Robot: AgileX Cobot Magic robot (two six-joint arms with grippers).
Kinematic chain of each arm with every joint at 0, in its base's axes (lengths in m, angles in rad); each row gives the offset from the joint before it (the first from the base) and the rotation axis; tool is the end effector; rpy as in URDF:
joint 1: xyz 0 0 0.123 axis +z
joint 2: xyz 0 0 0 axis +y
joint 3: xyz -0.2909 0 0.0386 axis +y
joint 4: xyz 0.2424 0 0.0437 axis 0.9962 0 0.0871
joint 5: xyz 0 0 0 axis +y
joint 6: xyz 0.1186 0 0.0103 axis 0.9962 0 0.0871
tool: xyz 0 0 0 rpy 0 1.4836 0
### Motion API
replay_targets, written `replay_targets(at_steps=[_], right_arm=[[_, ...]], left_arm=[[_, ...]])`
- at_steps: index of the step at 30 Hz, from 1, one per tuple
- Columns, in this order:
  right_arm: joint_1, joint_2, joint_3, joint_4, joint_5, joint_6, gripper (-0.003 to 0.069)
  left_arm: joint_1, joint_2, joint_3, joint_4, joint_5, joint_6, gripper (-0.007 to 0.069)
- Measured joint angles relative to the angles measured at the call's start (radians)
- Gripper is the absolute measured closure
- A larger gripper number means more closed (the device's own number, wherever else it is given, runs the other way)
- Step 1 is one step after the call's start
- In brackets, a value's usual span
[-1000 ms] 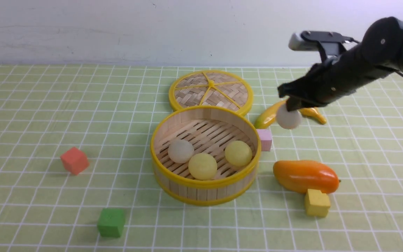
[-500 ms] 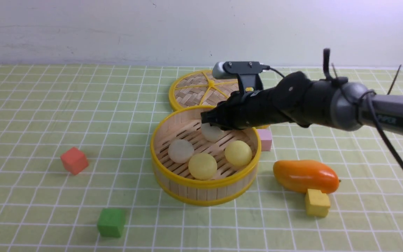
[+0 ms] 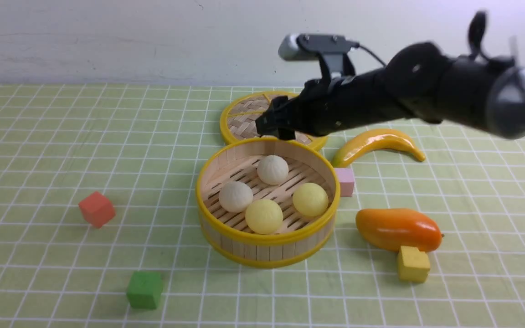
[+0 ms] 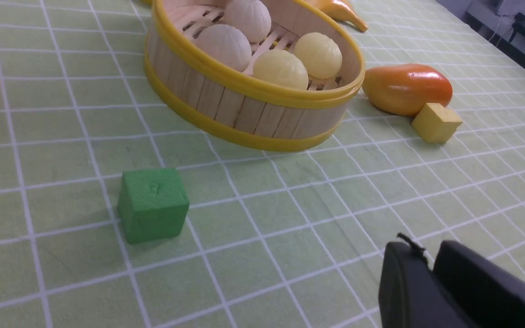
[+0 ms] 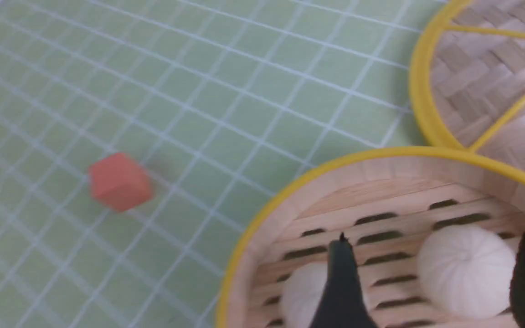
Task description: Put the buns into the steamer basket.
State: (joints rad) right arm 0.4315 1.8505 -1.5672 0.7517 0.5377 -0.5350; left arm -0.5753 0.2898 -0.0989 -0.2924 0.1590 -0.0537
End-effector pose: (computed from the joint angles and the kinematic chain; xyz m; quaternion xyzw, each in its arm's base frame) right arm 0.3949 0.2277 0.3025 -0.2075 0.8509 0.2799 0.3930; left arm 0.0755 -0.0555 0.2098 0.1057 0.7844 -0.2868 0.5397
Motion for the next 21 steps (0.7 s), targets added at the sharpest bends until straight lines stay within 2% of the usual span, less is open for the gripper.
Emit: replay_targets(at_steps=[2, 3, 6, 8, 9, 10, 14, 21], right_arm=[[0.002, -0.044, 0.0, -0.053, 0.08, 0.054, 0.0257], [0.005, -0.108, 0.003, -0.136, 0.186, 0.135, 0.0326], [0.009, -0.217, 0.053, -0.282, 0.338, 0.268, 0.0483], [0.009, -0.286, 0.106, -0.361, 0.39, 0.321, 0.0573], [0.009, -0.292, 0.118, -0.369, 0.394, 0.331, 0.0591], [0.009, -0.355, 0.17, -0.425, 0.422, 0.368, 0.0651], [0.009, -0.498, 0.278, -0.497, 0.503, 0.447, 0.0679], [0.009, -0.639, 0.32, -0.511, 0.698, 0.475, 0.0679]], left_arm=[[0.0, 0.0, 0.0, 0.0, 0.0, 0.0, 0.0536], [0.0, 0.0, 0.0, 0.0, 0.0, 0.0, 0.0536], [0.0, 0.0, 0.0, 0.0, 0.0, 0.0, 0.0536], [0.0, 0.0, 0.0, 0.0, 0.0, 0.0, 0.0535], [0.0, 0.0, 0.0, 0.0, 0.0, 0.0, 0.0535], [0.0, 0.0, 0.0, 0.0, 0.0, 0.0, 0.0534], [0.0, 0.0, 0.0, 0.0, 0.0, 0.0, 0.0534], [0.0, 0.0, 0.0, 0.0, 0.0, 0.0, 0.0534]])
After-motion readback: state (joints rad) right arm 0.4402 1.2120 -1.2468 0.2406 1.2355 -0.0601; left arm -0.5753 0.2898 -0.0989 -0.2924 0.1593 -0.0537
